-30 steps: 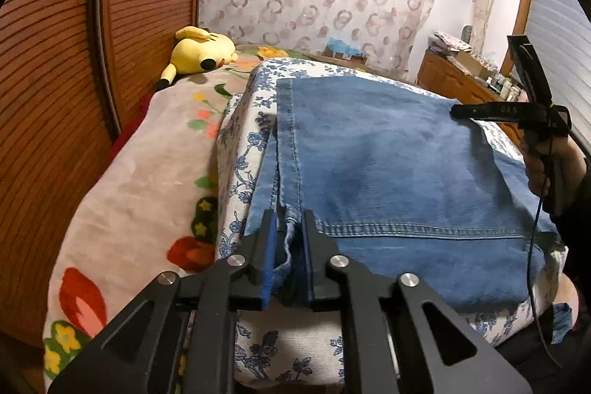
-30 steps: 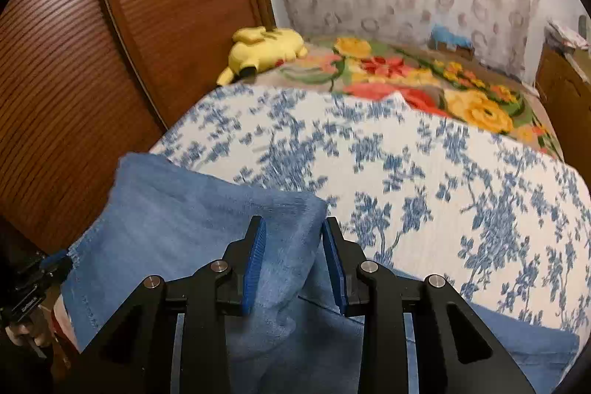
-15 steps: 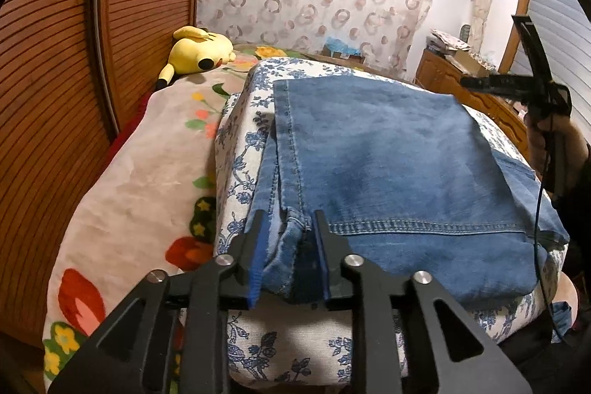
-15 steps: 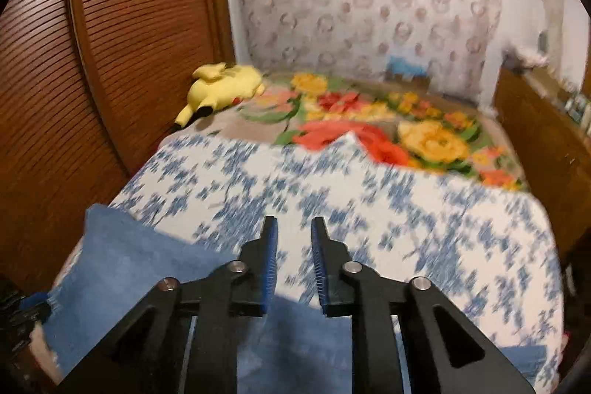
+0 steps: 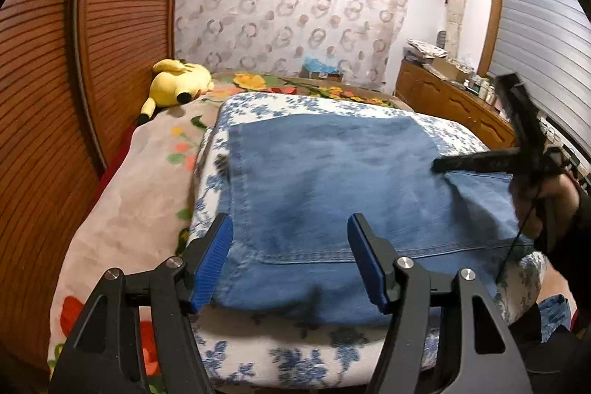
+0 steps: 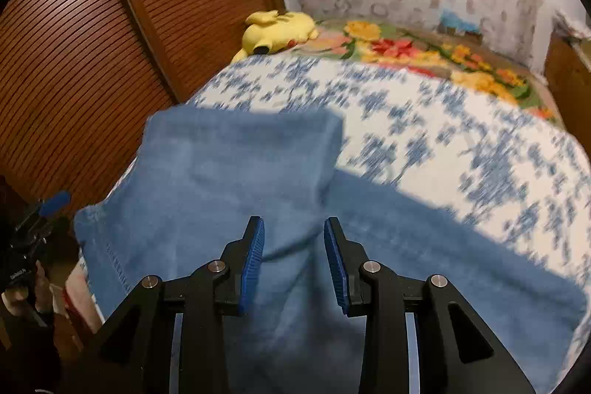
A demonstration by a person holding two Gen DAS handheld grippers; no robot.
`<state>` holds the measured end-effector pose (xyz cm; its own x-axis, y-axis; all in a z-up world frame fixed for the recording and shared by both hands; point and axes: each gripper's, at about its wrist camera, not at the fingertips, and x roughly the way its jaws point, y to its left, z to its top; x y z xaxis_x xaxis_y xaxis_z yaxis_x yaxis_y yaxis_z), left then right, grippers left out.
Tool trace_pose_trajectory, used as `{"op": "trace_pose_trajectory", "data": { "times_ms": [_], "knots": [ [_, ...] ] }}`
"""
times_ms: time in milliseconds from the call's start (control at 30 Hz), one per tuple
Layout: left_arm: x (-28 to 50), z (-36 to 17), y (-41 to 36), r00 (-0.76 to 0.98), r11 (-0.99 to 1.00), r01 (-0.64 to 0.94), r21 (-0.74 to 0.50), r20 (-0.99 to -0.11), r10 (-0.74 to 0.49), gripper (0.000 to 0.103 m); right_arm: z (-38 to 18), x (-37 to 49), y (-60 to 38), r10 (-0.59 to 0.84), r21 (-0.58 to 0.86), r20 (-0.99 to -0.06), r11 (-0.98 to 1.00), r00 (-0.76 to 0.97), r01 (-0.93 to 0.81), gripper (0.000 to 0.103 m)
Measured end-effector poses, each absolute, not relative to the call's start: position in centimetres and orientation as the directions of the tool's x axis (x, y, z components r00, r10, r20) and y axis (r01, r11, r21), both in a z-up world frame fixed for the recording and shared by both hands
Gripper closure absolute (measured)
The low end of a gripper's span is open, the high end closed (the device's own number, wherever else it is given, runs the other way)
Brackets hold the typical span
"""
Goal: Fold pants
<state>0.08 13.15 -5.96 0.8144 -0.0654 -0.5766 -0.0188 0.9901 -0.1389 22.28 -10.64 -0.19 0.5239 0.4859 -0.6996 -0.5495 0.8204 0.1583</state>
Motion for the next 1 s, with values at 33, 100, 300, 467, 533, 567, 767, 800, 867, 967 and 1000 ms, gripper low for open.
{"op": "trace_pose_trajectory", "data": {
  "times_ms": [33, 100, 300, 467, 533, 567, 767, 800, 867, 967, 1000],
  "knots": [
    [0.2, -5.9, 12.9, 0.815, 0.99, -0.012, -0.138, -0.575, -0.07, 0.038, -0.7, 22.6, -10.4, 0.482, 0.163, -0.707, 0.823, 0.517, -0.544, 0.068],
    [0.4, -5.8, 12.4, 0.814, 0.991, -0.001, -0.137, -0.576, -0.079, 0.038, -1.7, 23.3, -10.4, 0.464, 0.155, -0.717, 0.834, 0.52, -0.53, 0.068],
    [1.0, -6.5, 10.5, 0.799, 0.989, 0.039, -0.141, -0.59, -0.116, 0.037, -3.5, 25.7, -12.2, 0.47, 0.205, -0.698, 0.854, 0.54, -0.478, 0.068],
    [1.4, -7.3, 8.6, 0.784, 0.987, 0.066, -0.146, -0.605, -0.142, 0.037, -3.4, 26.5, -13.5, 0.443, 0.182, -0.676, 0.875, 0.589, -0.449, 0.068],
    [1.3, -7.5, 7.8, 0.78, 0.986, 0.08, -0.144, -0.607, -0.152, 0.037, -3.2, 26.4, -14.2, 0.438, 0.176, -0.67, 0.878, 0.599, -0.446, 0.068],
    [1.4, -7.6, 7.4, 0.777, 0.986, 0.088, -0.142, -0.609, -0.157, 0.037, -3.0, 25.9, -14.4, 0.434, 0.168, -0.664, 0.88, 0.608, -0.444, 0.068],
    [2.1, -7.2, 5.4, 0.774, 0.983, 0.127, -0.133, -0.606, -0.182, 0.037, -1.0, 21.2, -17.4, 0.432, 0.143, -0.625, 0.882, 0.65, -0.449, 0.068],
    [2.3, -7.0, 5.0, 0.774, 0.982, 0.134, -0.13, -0.605, -0.185, 0.037, -0.7, 20.4, -18.2, 0.425, 0.132, -0.617, 0.886, 0.663, -0.444, 0.068],
    [2.7, -6.6, 4.1, 0.776, 0.981, 0.154, -0.122, -0.599, -0.196, 0.037, 0.0, 18.9, -19.9, 0.411, 0.118, -0.601, 0.894, 0.686, -0.432, 0.068],
    [3.0, -6.1, 2.7, 0.778, 0.978, 0.176, -0.114, -0.593, -0.209, 0.037, 1.0, 16.4, -22.8, 0.378, 0.092, -0.575, 0.911, 0.725, -0.402, 0.066],
    [3.2, -6.0, 2.2, 0.778, 0.976, 0.184, -0.112, -0.59, -0.215, 0.037, 1.3, 15.4, -23.7, 0.365, 0.085, -0.571, 0.917, 0.735, -0.39, 0.064]
  ]
}}
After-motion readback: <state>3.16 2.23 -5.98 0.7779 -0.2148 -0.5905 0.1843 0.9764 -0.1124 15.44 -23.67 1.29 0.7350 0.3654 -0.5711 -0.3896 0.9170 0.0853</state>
